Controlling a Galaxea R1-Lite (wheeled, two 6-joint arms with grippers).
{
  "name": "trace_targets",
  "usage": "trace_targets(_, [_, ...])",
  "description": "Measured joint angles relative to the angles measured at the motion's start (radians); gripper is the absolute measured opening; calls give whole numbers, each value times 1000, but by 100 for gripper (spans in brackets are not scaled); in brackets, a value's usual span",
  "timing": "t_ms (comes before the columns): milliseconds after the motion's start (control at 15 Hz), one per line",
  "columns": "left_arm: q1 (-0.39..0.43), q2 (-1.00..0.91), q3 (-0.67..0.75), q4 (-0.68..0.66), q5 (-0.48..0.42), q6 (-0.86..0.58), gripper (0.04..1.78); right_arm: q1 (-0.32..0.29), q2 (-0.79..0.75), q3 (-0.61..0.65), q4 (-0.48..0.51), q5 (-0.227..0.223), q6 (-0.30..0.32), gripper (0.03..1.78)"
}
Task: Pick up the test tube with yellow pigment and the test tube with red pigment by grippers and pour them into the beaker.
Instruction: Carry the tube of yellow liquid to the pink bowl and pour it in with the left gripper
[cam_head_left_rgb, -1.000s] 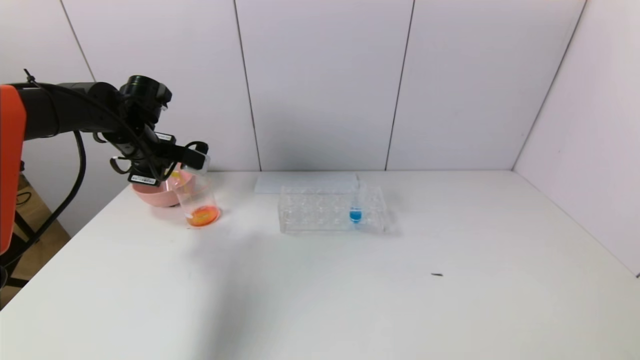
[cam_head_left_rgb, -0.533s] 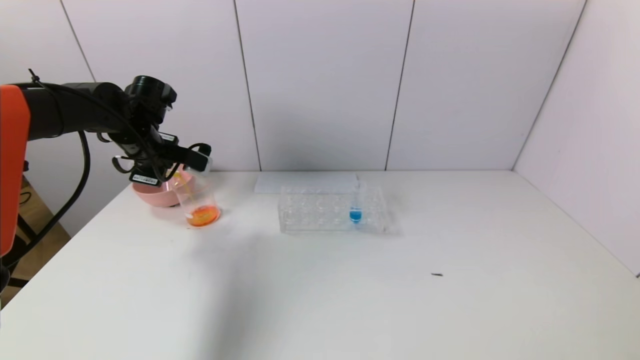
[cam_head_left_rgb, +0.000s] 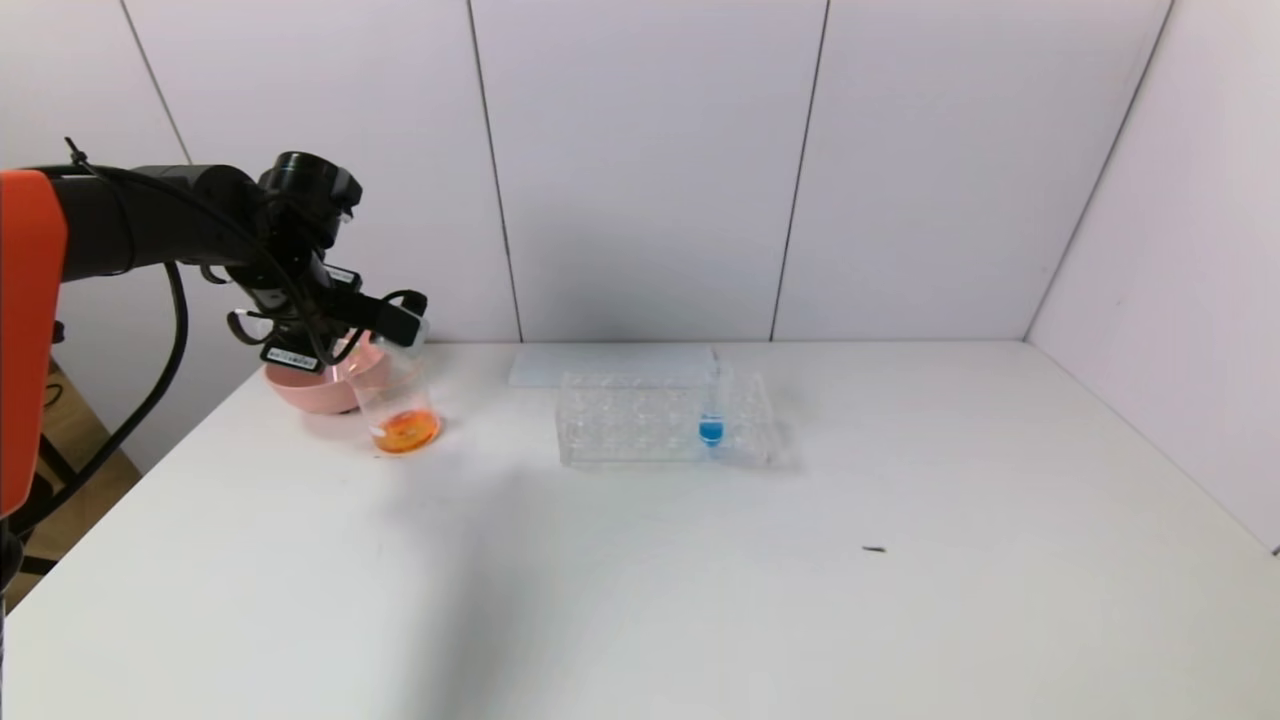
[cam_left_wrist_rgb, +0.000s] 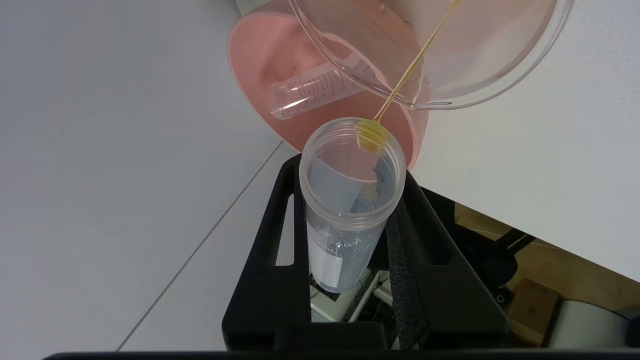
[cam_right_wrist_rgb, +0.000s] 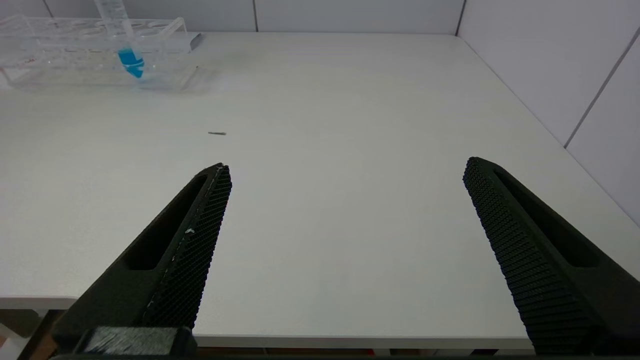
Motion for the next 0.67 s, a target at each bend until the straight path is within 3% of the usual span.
trace_targets(667, [-10,0,0,3,26,19,46,0,0,0,0,0,0,170])
